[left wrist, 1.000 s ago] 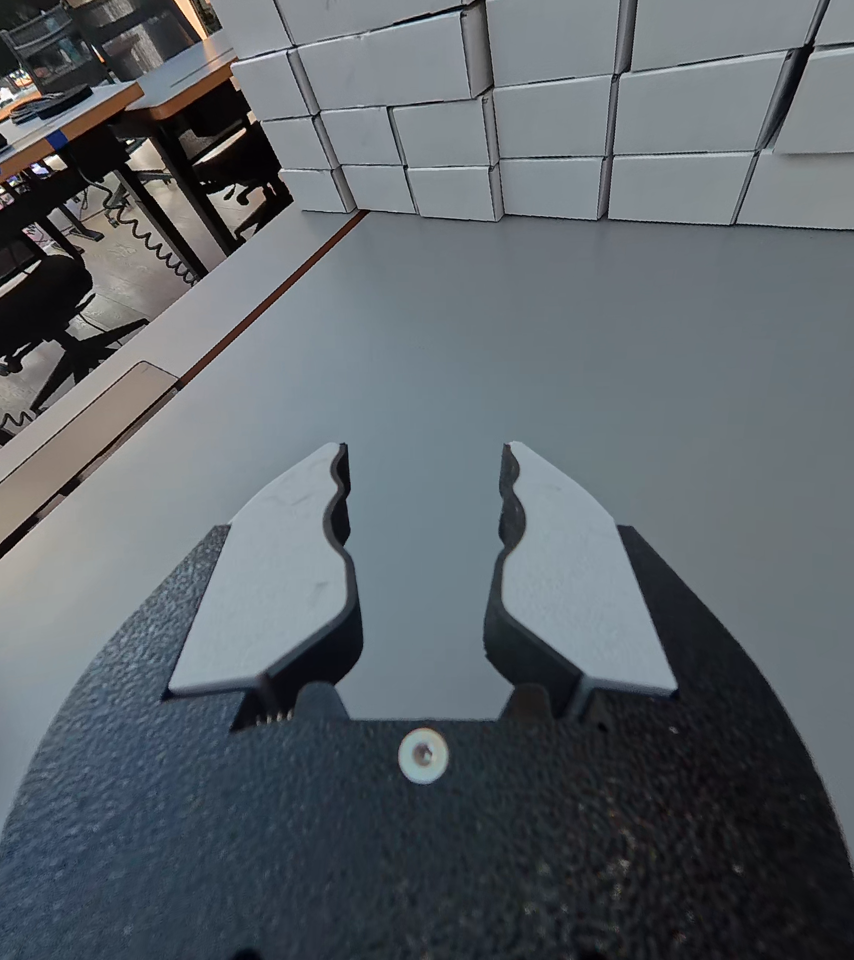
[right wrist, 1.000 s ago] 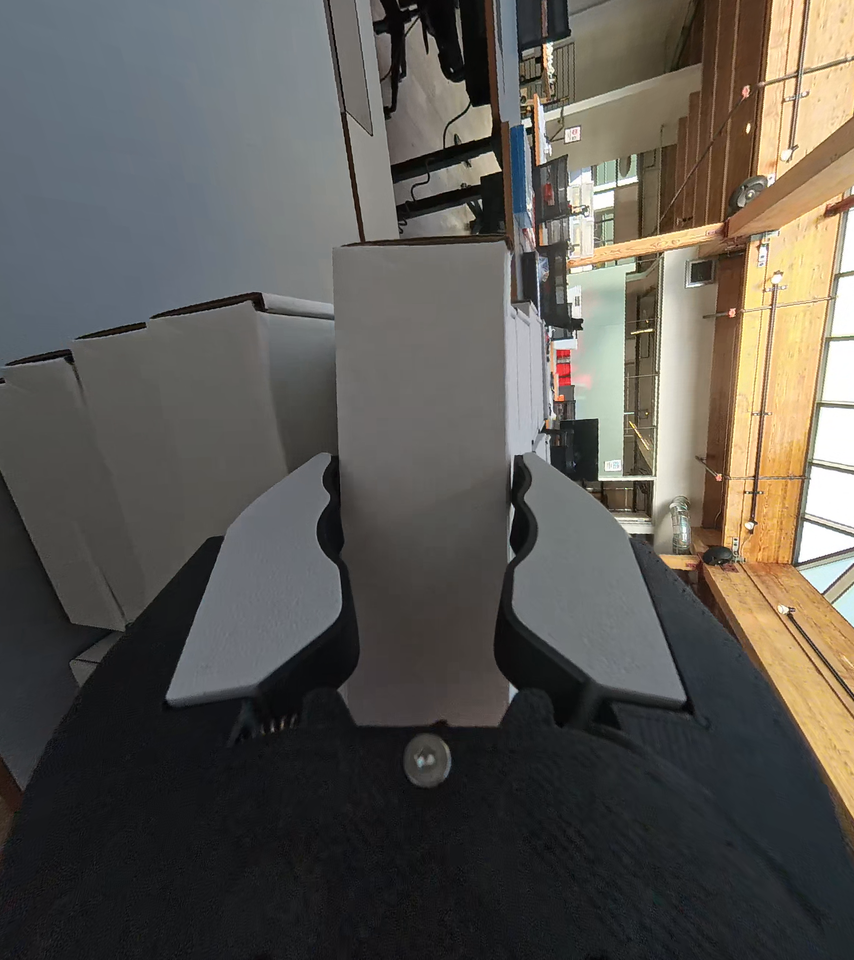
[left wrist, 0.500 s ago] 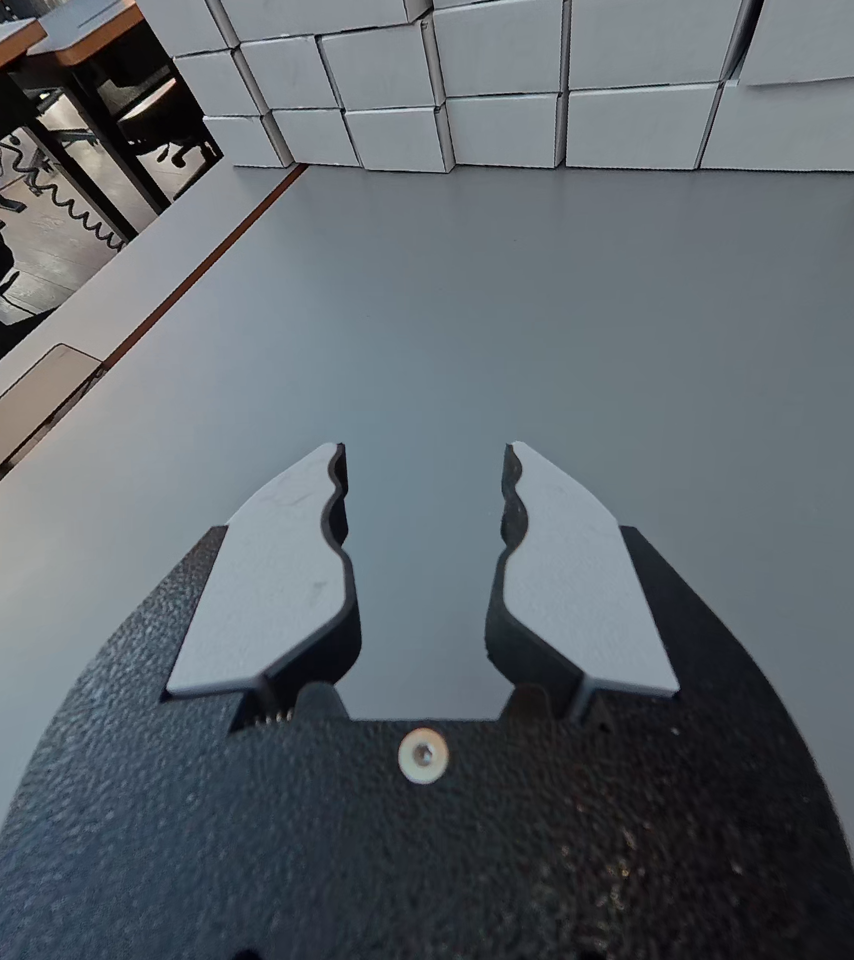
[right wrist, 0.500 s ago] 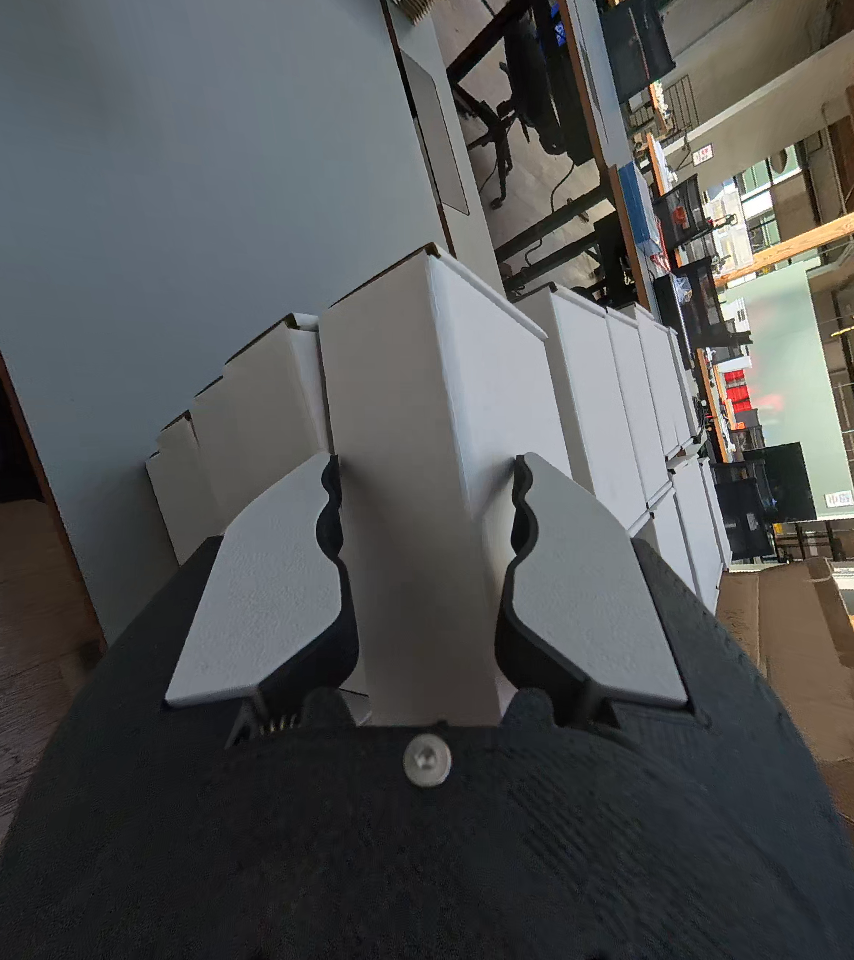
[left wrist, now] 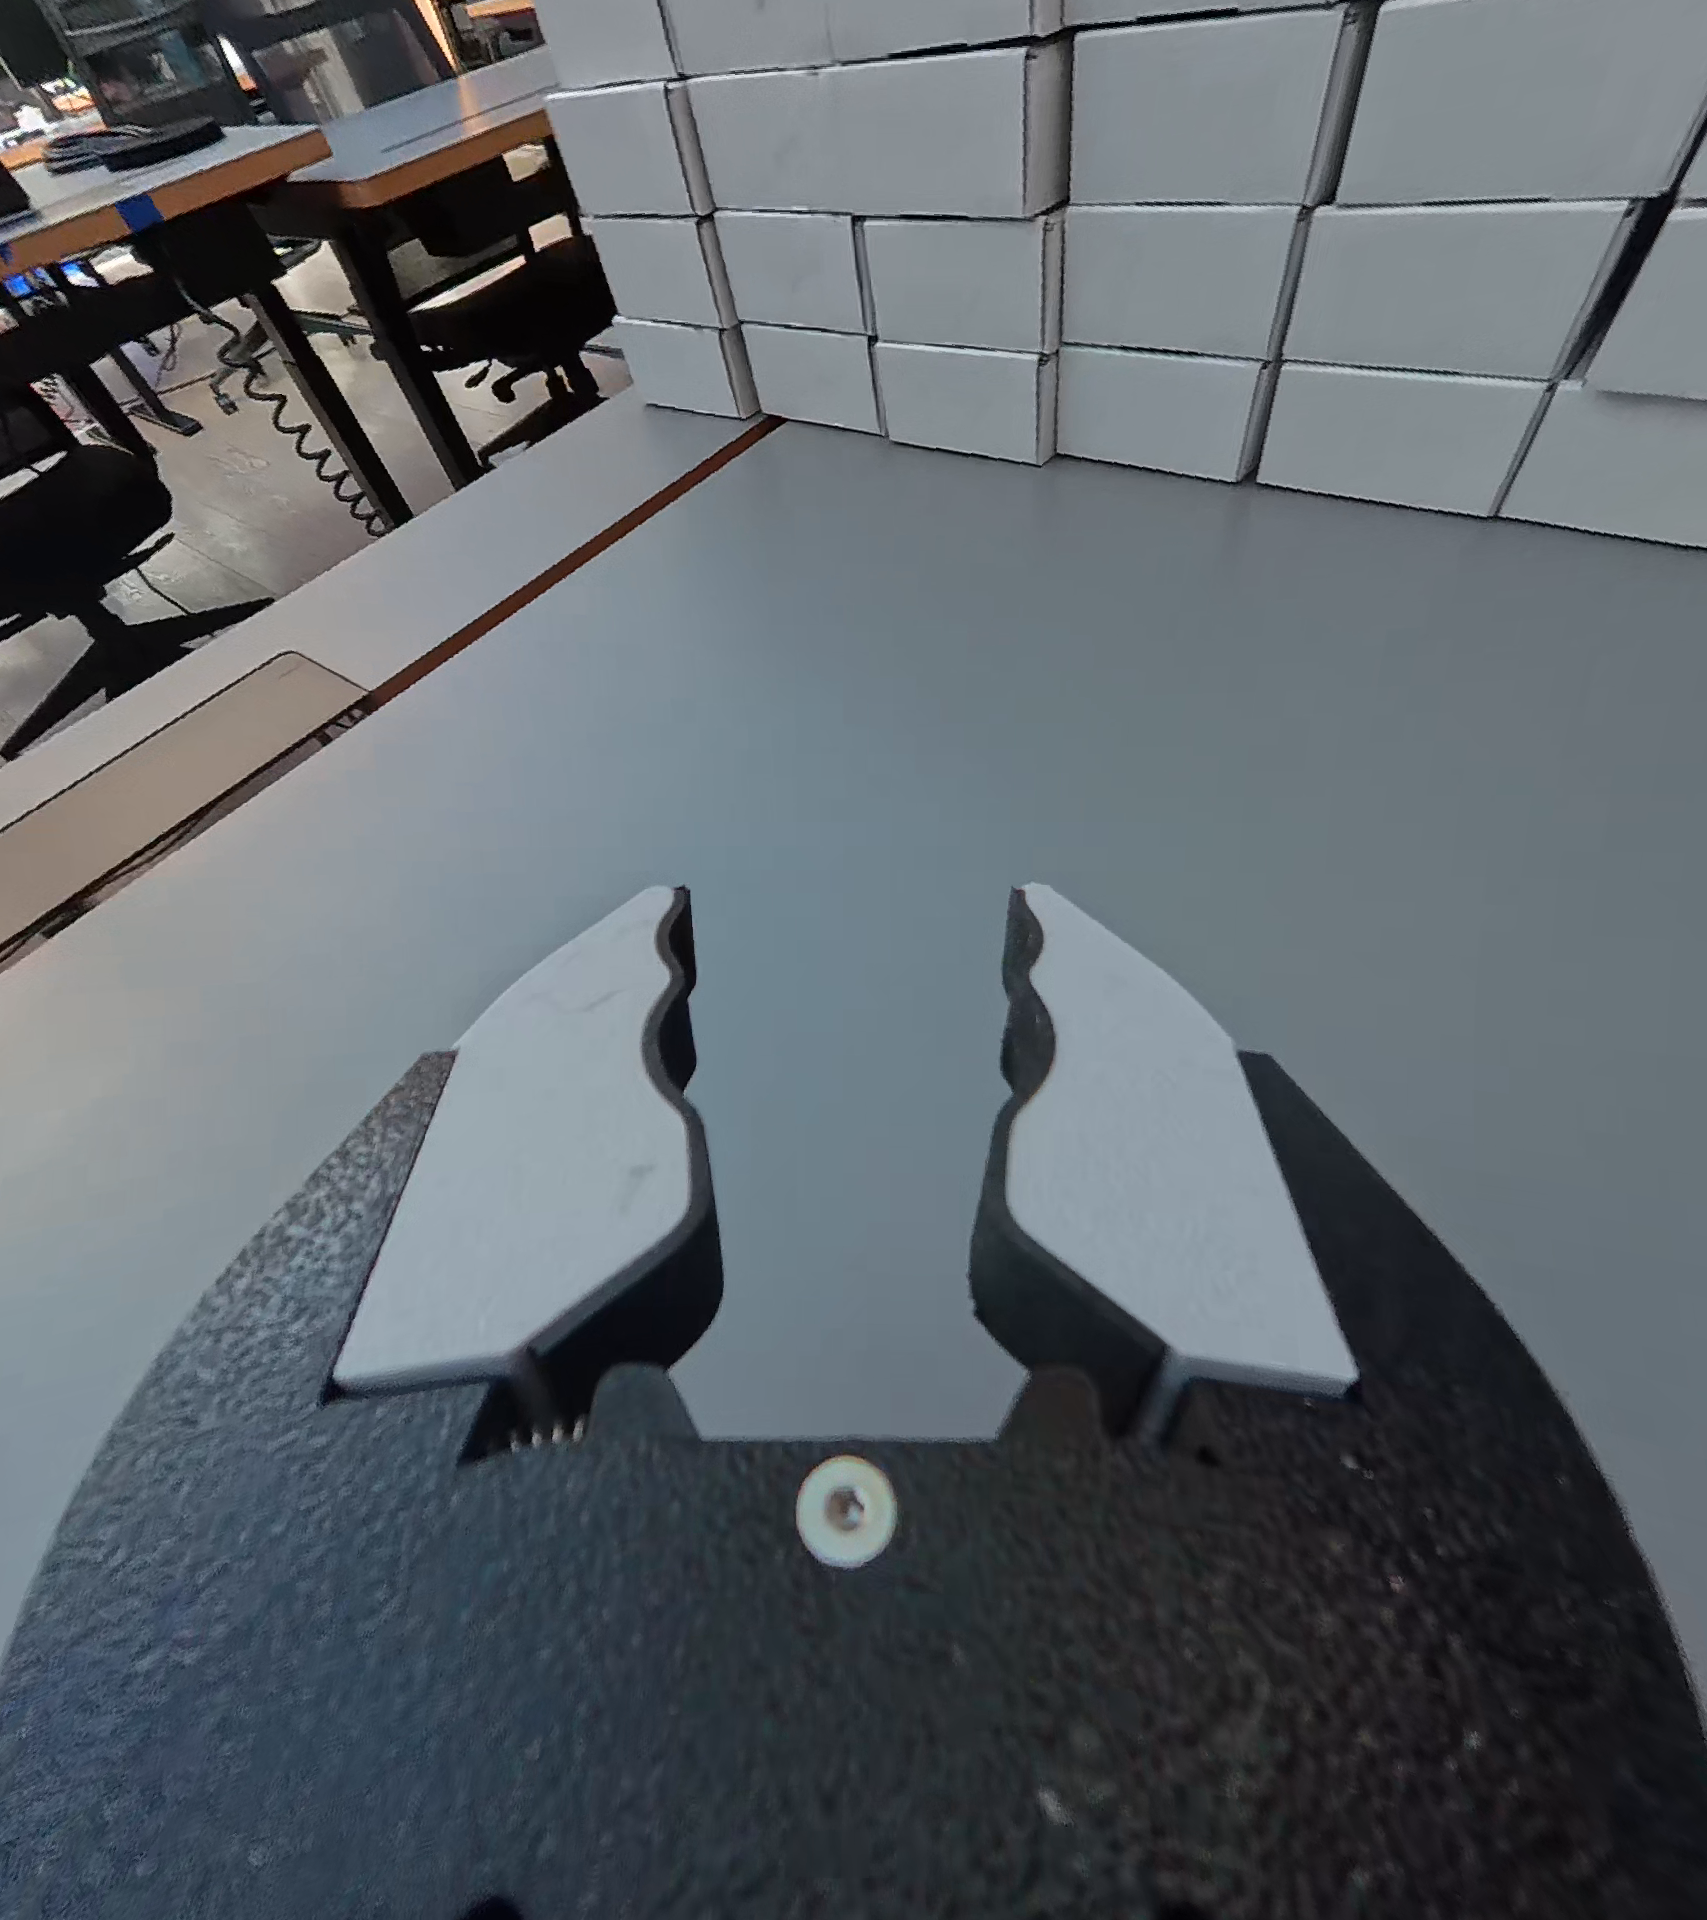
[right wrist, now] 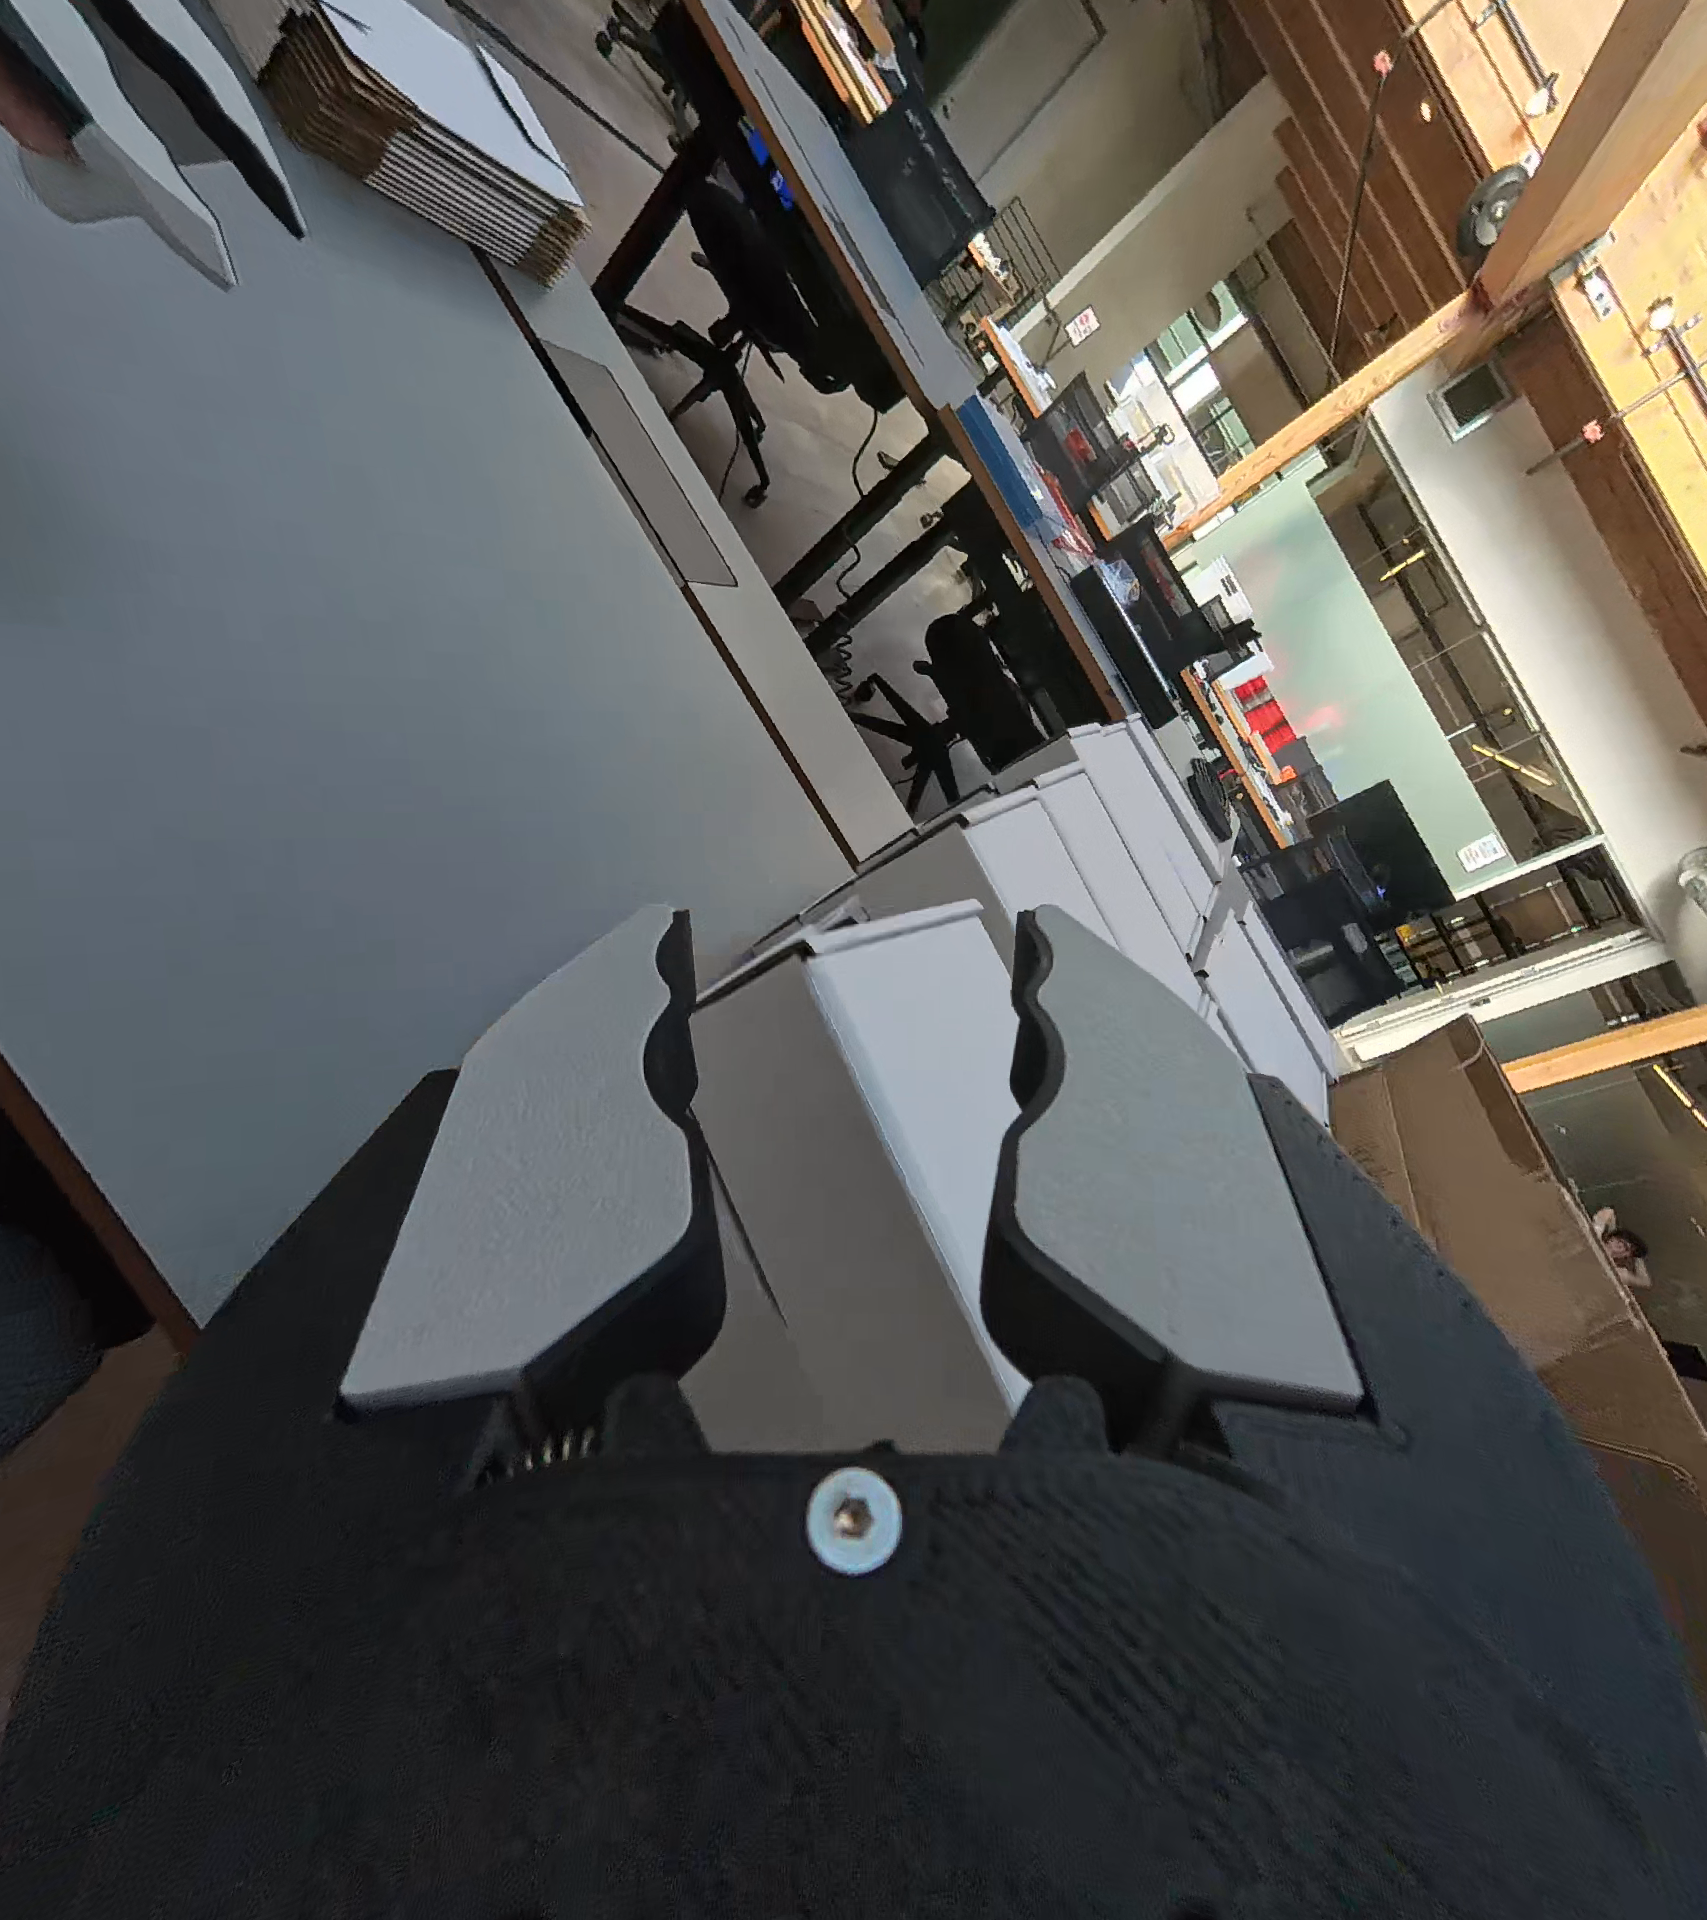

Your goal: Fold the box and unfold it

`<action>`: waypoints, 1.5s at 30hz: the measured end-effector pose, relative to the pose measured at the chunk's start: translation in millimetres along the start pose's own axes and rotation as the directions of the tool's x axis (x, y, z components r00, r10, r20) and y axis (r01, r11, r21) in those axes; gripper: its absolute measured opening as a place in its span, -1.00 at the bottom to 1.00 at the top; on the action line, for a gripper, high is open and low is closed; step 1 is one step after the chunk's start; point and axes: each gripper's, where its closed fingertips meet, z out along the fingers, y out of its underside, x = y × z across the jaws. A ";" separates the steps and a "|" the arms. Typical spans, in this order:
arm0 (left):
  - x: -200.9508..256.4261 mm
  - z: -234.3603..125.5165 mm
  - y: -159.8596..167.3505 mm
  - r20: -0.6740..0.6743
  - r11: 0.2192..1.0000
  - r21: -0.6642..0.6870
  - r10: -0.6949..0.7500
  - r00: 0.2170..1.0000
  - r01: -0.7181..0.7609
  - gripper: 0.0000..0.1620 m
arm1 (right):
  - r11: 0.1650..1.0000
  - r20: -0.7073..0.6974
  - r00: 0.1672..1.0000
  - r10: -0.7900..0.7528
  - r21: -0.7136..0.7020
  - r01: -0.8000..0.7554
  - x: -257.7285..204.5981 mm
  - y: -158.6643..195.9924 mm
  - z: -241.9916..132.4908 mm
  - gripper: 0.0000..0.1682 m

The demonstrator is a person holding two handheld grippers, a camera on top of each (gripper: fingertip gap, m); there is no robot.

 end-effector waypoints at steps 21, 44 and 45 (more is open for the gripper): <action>-338.4 -62.8 102.4 0.297 0.869 -0.488 0.251 0.921 -0.080 -0.05 | 0.955 0.605 0.738 0.297 -0.181 -0.236 -258.7 -40.7 236.8 -0.27; -377.4 -86.0 139.8 0.138 0.703 -0.621 0.533 0.835 -0.346 -0.41 | 0.923 0.605 0.698 0.383 -0.280 -0.264 -260.2 -7.9 281.6 -0.25; -386.3 -90.1 133.2 0.176 0.683 -0.628 0.591 0.787 -0.373 -0.36 | 0.924 0.602 0.702 0.380 -0.275 -0.265 -259.2 -7.8 281.3 -0.25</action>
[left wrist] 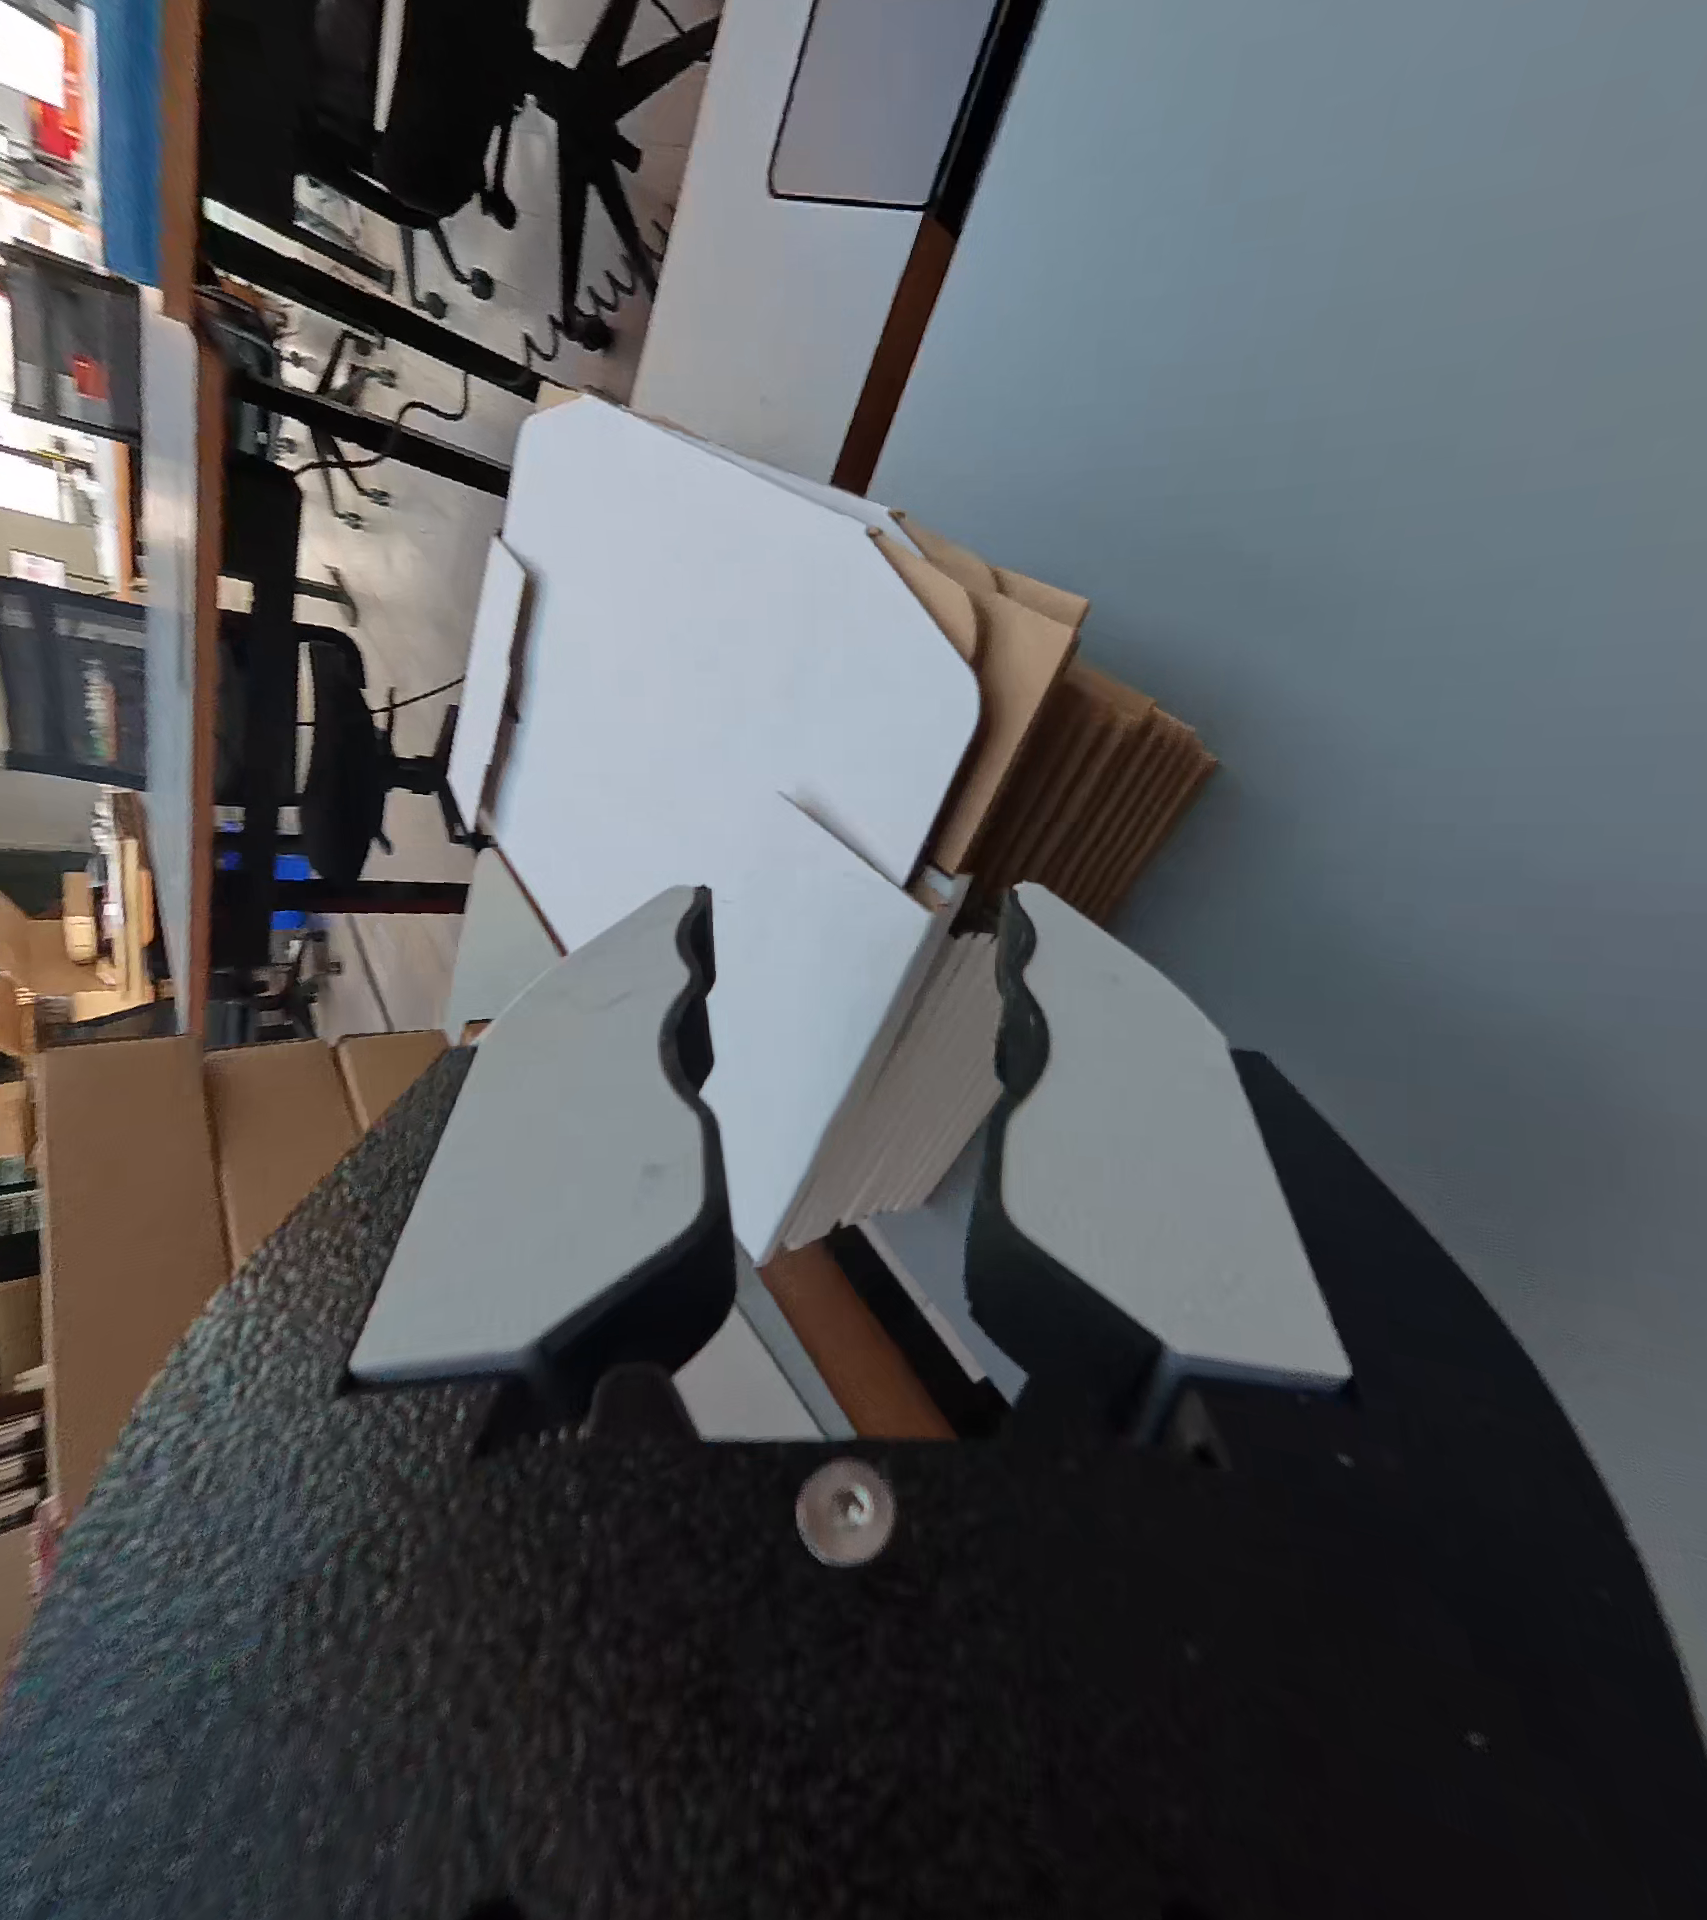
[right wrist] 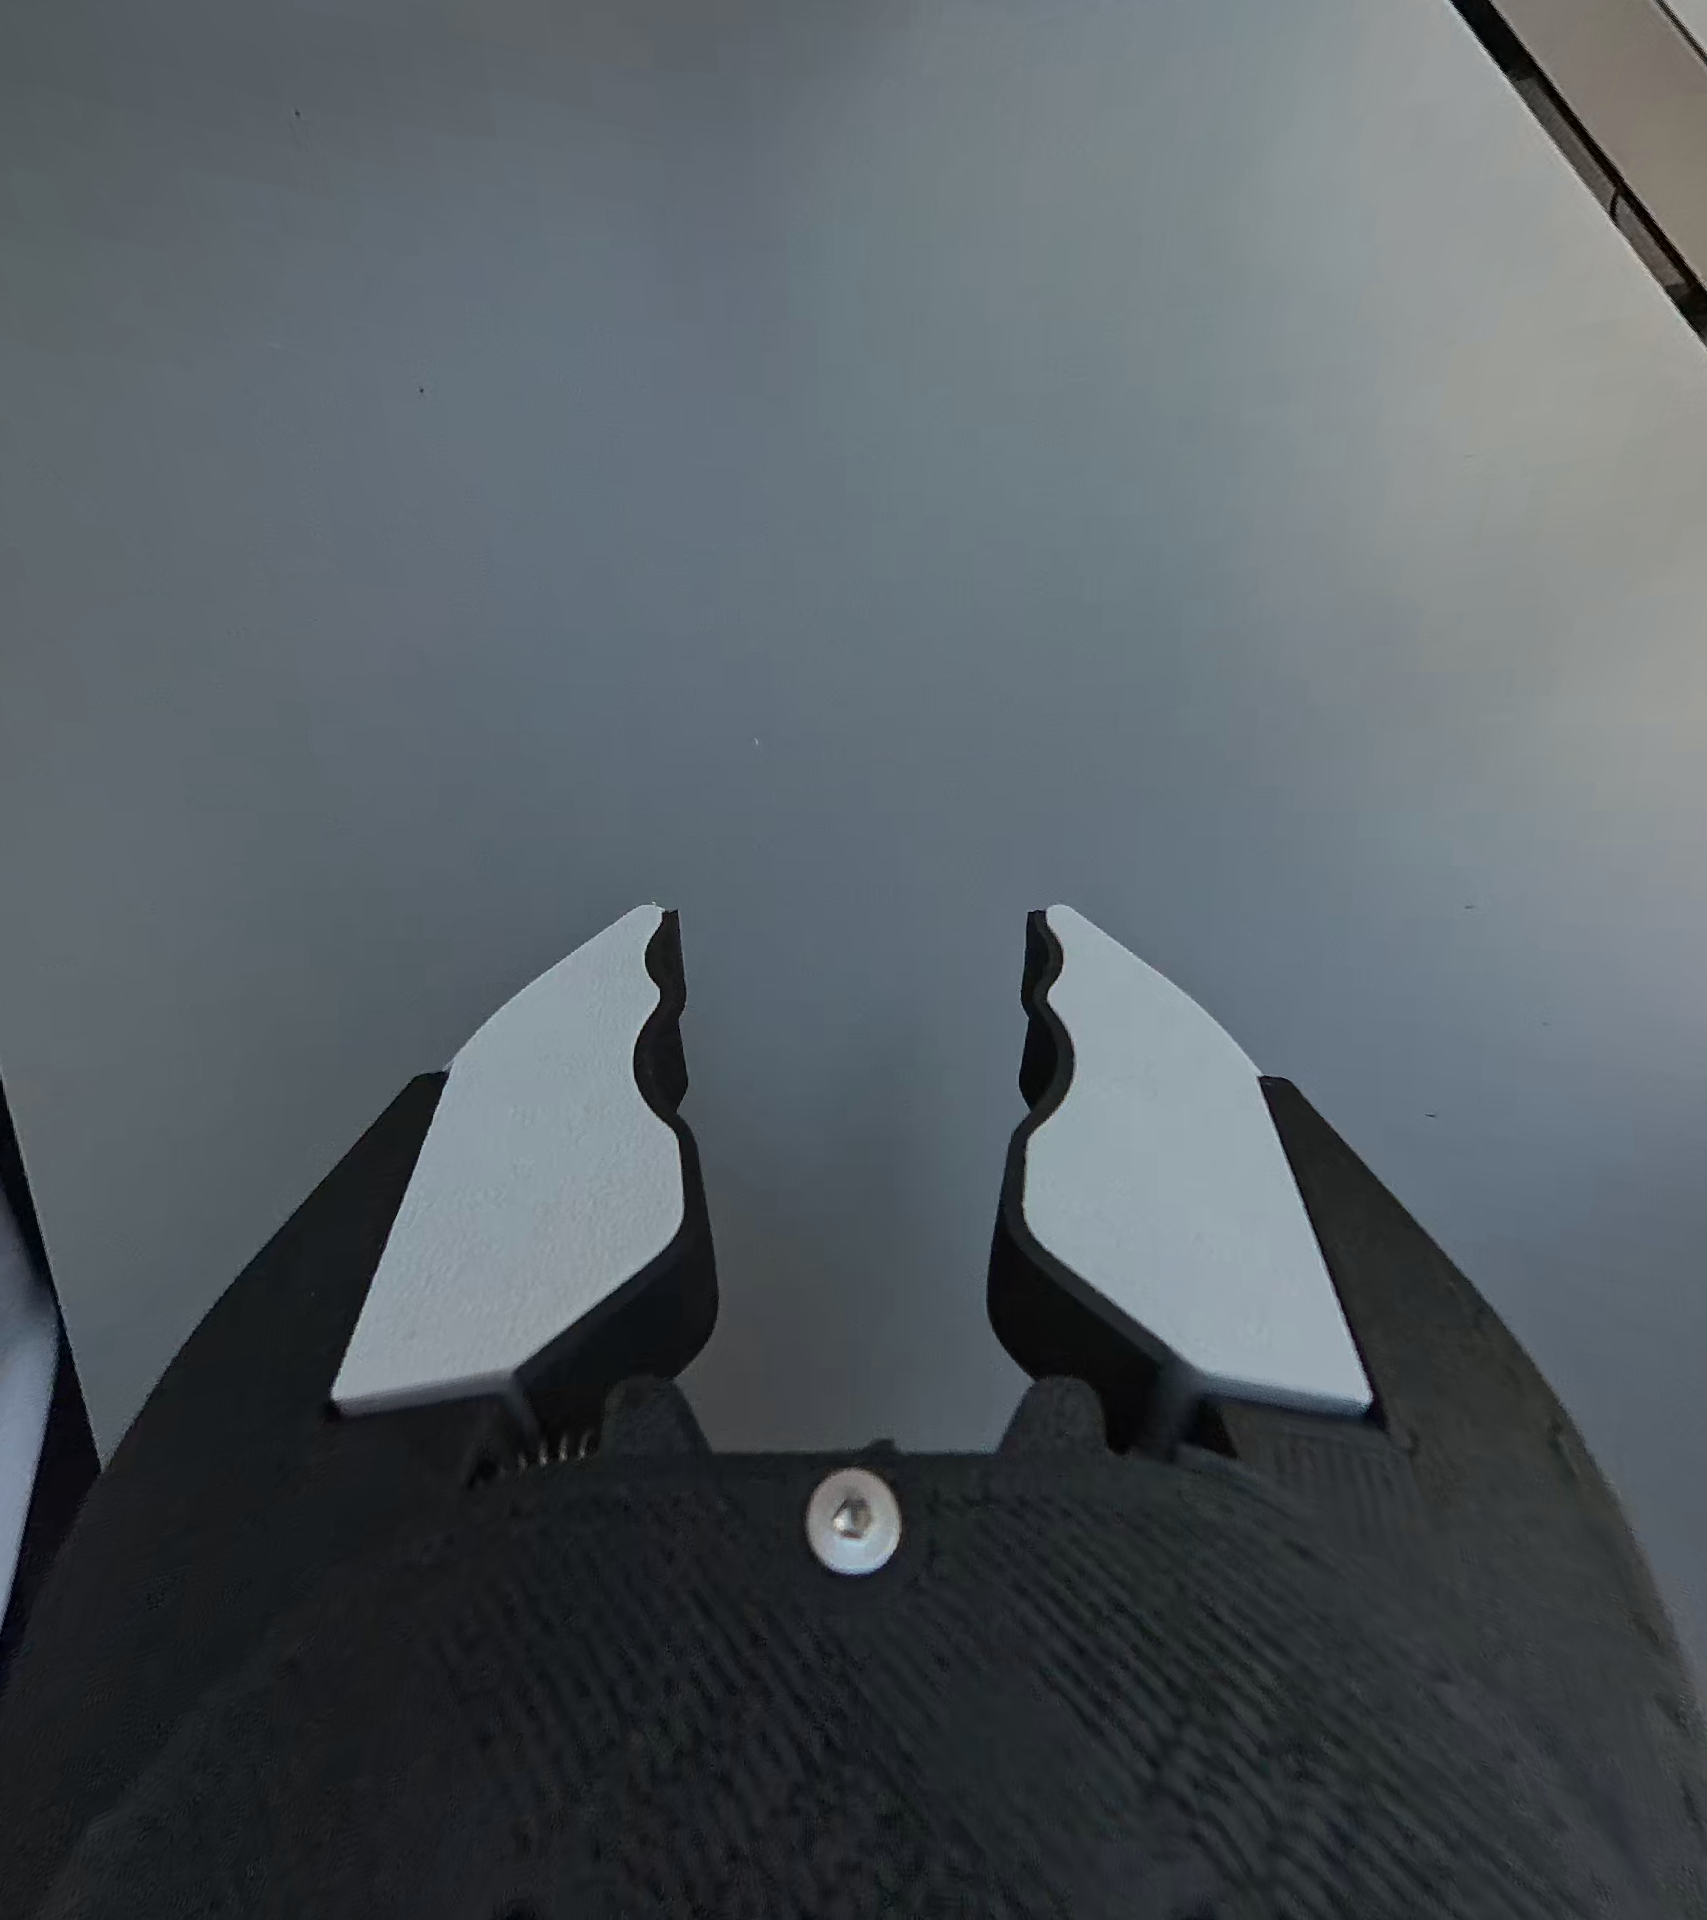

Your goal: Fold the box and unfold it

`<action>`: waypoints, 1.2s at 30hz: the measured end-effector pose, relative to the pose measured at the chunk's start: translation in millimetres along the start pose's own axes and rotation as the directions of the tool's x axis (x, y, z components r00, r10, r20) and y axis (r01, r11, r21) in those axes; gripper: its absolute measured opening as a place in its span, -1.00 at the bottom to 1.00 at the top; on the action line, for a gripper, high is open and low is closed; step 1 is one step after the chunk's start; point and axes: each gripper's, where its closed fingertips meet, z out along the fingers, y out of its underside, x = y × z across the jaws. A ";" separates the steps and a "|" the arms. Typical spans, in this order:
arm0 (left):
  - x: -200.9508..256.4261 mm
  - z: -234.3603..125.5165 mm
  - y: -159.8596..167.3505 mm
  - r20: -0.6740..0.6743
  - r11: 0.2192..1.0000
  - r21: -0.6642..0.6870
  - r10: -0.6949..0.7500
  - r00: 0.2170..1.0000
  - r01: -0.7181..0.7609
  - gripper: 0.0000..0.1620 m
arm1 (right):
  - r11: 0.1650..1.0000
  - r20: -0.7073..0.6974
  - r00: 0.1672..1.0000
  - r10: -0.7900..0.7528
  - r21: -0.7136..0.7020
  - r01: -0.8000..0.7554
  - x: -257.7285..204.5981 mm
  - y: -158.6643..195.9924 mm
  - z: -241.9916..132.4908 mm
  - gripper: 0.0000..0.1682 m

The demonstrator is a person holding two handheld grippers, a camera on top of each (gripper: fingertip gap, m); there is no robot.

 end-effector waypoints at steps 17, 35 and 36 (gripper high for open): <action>8.8 37.3 28.5 -0.401 0.978 -0.166 -0.183 0.897 0.125 0.06 | 0.998 0.038 0.999 -0.023 -0.052 0.025 2.4 7.1 0.4 -0.25; 16.1 -1.2 33.5 -0.034 0.939 -0.180 0.292 0.956 -0.293 -0.46 | 0.999 0.051 0.999 -0.009 -0.041 0.011 7.3 8.5 7.4 -0.26; 14.1 -3.1 32.0 0.001 0.945 -0.173 0.281 0.960 -0.277 -0.64 | 0.999 0.047 0.999 -0.012 -0.039 0.014 7.4 8.1 6.6 -0.26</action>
